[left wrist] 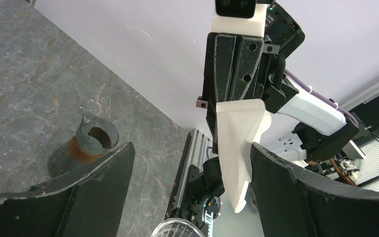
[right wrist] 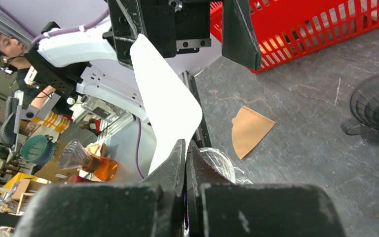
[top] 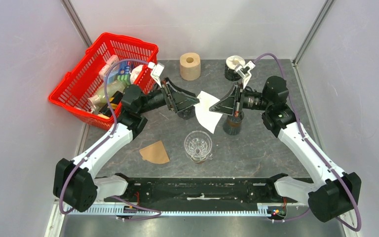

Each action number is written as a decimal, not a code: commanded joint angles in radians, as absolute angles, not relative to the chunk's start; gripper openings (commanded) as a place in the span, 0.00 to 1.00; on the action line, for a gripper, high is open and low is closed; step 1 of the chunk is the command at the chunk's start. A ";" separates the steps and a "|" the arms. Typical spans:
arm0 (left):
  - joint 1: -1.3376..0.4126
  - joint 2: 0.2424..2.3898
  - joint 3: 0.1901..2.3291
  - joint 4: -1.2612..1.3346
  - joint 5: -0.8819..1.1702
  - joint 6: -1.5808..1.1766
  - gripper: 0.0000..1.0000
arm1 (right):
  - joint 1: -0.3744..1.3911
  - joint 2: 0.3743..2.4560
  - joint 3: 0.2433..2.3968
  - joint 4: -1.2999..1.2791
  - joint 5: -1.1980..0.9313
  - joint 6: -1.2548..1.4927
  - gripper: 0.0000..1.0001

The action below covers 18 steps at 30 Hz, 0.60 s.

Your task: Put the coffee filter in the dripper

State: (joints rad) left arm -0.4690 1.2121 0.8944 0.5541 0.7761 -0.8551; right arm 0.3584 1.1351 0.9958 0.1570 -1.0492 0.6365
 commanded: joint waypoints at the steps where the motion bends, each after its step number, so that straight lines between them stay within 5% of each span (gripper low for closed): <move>1: -0.474 1.187 0.913 0.552 0.765 -0.831 0.90 | 0.370 1.117 1.044 0.094 -1.034 0.555 0.00; 18: -0.514 1.208 0.948 0.432 0.709 -0.753 0.89 | 0.402 1.105 1.044 0.130 -1.013 0.571 0.00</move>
